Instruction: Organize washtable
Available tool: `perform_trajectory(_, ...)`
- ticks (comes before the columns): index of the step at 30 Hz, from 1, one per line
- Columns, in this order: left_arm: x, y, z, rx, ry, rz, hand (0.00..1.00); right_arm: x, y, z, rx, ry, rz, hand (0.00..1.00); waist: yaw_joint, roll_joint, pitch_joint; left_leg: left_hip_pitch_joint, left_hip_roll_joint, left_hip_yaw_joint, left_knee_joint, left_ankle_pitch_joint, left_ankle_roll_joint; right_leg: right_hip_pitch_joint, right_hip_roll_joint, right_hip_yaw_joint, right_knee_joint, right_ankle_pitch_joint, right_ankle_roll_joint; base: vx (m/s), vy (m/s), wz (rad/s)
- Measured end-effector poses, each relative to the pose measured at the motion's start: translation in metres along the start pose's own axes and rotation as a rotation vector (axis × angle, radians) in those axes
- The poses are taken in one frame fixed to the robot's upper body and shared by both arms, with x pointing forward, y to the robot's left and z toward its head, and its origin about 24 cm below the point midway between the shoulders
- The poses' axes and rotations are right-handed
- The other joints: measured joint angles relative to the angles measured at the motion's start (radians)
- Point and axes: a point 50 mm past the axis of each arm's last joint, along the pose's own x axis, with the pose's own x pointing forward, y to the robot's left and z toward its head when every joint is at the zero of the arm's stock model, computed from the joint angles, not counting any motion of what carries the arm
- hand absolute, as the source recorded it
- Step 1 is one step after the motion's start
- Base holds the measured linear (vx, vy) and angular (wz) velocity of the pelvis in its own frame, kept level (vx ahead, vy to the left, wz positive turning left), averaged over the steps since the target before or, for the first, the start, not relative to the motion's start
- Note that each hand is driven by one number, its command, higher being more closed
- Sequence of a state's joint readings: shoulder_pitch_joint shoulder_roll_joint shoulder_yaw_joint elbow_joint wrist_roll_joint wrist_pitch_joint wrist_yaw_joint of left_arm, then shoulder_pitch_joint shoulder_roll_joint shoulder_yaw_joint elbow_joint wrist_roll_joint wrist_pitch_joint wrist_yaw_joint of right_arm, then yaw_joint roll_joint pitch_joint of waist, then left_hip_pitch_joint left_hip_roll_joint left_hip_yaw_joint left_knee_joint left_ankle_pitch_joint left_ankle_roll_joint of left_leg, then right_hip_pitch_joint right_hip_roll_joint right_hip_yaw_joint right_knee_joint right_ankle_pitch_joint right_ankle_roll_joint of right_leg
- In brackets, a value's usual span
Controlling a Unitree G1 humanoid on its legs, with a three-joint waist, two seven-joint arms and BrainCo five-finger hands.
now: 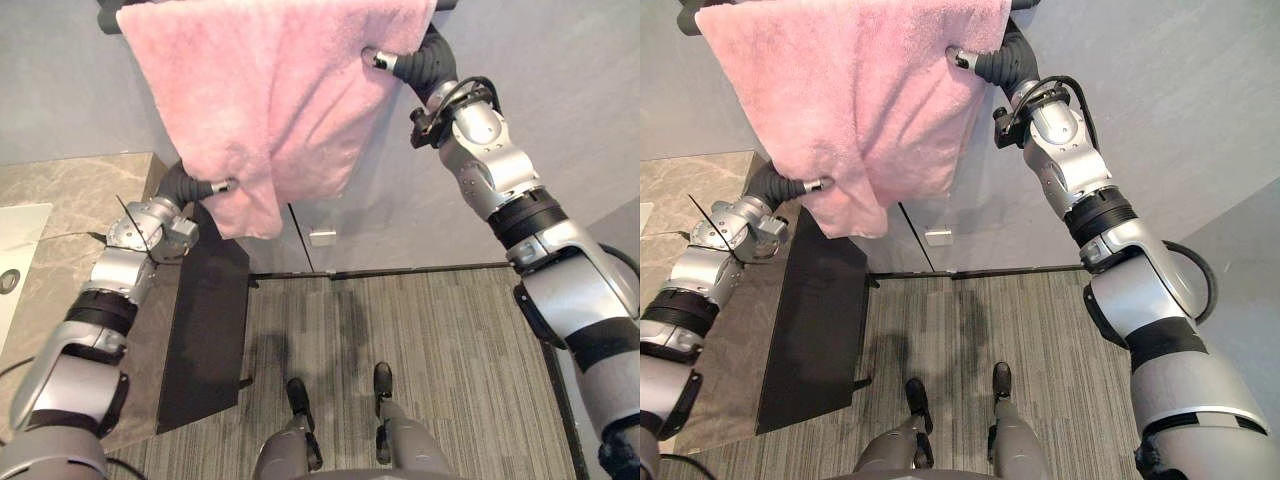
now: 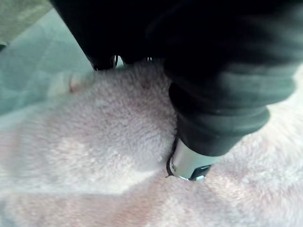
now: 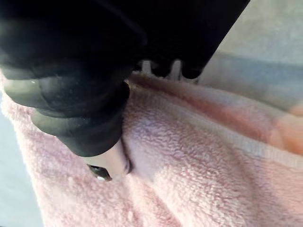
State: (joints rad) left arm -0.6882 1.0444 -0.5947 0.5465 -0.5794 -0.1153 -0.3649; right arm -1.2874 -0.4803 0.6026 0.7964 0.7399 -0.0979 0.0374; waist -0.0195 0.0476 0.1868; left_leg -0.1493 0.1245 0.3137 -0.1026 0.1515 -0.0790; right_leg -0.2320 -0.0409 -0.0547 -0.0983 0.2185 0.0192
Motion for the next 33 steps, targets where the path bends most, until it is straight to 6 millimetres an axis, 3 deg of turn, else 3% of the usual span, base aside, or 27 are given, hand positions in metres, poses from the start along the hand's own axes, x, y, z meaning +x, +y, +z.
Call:
perform_trajectory(6, -0.029, 0.005, -0.025, 0.037, 0.132, -0.078, 0.00, -0.025, -0.015, -0.048, 0.005, 0.166, -0.009, 0.00, -0.010, -0.001, 0.000, 0.003, 0.001, 0.005, 0.000, 0.000, 0.000, 0.001, -0.001, 0.005, 0.000, -0.007, 0.007, -0.01, 0.007, -0.01)
perform_trajectory(9, -0.040, 0.013, -0.038, 0.064, 0.184, -0.014, 0.00, -0.050, -0.032, -0.061, -0.023, 0.208, 0.008, 0.00, -0.020, -0.004, -0.002, 0.003, 0.000, 0.000, 0.000, -0.001, -0.001, 0.006, -0.003, 0.002, 0.000, -0.014, 0.010, -0.01, 0.019, 0.06)
perform_trajectory(10, -0.049, 0.023, -0.046, 0.061, 0.219, 0.047, 0.00, -0.066, -0.042, -0.068, -0.032, 0.229, 0.008, 0.00, -0.023, -0.011, -0.006, 0.003, 0.000, -0.001, 0.000, -0.001, -0.001, 0.007, -0.003, 0.001, 0.000, -0.015, 0.011, 0.00, 0.000, 0.00)
perform_trajectory(13, -0.056, 0.043, -0.042, 0.073, 0.188, 0.187, 0.00, -0.096, -0.069, -0.079, 0.027, 0.250, -0.084, 0.00, -0.029, -0.026, -0.015, 0.009, -0.002, -0.005, 0.000, -0.001, -0.001, 0.015, -0.001, -0.003, 0.000, -0.014, 0.010, 0.01, 0.016, 0.03)
perform_trajectory(15, -0.064, 0.063, -0.042, 0.051, 0.187, 0.337, 0.00, -0.108, -0.090, -0.075, 0.083, 0.208, -0.188, 0.00, -0.038, -0.033, -0.019, 0.021, -0.002, -0.006, 0.000, -0.002, -0.002, 0.027, 0.001, -0.006, 0.000, -0.012, 0.007, 0.00, 0.000, 0.00)
perform_trajectory(16, -0.071, 0.076, -0.038, 0.017, 0.159, 0.454, 0.00, -0.119, -0.106, -0.064, 0.123, 0.133, -0.276, 0.00, -0.040, -0.034, -0.025, 0.025, -0.002, -0.010, 0.000, -0.003, -0.003, 0.034, 0.001, -0.012, 0.000, -0.012, 0.007, 0.01, 0.015, 0.04)
perform_trajectory(18, -0.080, 0.089, -0.028, -0.034, 0.070, 0.627, 0.00, -0.134, -0.123, -0.044, 0.138, 0.004, -0.397, 0.00, -0.036, -0.035, -0.046, 0.025, -0.001, -0.015, 0.000, -0.006, -0.007, 0.036, 0.001, -0.022, 0.000, -0.021, 0.014, 0.01, 0.009, 0.08)
perform_trajectory(20, -0.085, 0.089, -0.011, -0.061, -0.056, 0.727, 0.00, -0.144, -0.129, -0.022, 0.106, -0.118, -0.463, 0.00, -0.028, -0.038, -0.069, 0.025, 0.000, -0.017, 0.000, -0.010, -0.012, 0.037, 0.001, -0.019, -0.002, -0.027, 0.008, 0.01, 0.006, 0.02)
perform_trajectory(22, -0.083, 0.073, 0.010, -0.086, -0.234, 0.763, 0.00, -0.144, -0.119, 0.000, 0.080, -0.270, -0.467, 0.00, -0.020, -0.037, -0.100, 0.026, 0.001, -0.021, 0.000, -0.011, -0.013, 0.040, 0.001, -0.020, -0.004, -0.029, 0.007, 0.00, 0.005, 0.02)
perform_trajectory(25, -0.075, 0.048, 0.027, -0.149, -0.395, 0.712, 0.00, -0.136, -0.095, 0.007, 0.123, -0.350, -0.375, 0.00, -0.020, -0.037, -0.114, 0.036, 0.003, -0.030, 0.000, -0.011, -0.013, 0.052, 0.001, -0.025, -0.004, -0.030, 0.006, 0.00, 0.011, 0.07)
perform_trajectory(29, -0.063, 0.015, 0.059, -0.219, -0.583, 0.524, 0.00, -0.123, -0.040, -0.008, 0.196, -0.297, -0.085, 0.00, -0.011, -0.033, -0.121, 0.042, 0.000, -0.028, 0.000, -0.014, -0.009, 0.063, 0.001, -0.030, -0.004, -0.035, 0.002, -0.03, 0.009, 0.05)
perform_trajectory(33, -0.049, -0.018, 0.071, -0.225, -0.634, 0.284, 0.00, -0.118, 0.003, -0.032, 0.248, -0.174, 0.146, 0.00, 0.006, -0.013, -0.137, 0.041, -0.001, -0.025, 0.000, -0.015, -0.008, 0.063, 0.000, -0.029, -0.004, -0.036, 0.002, -0.02, 0.004, 0.01)
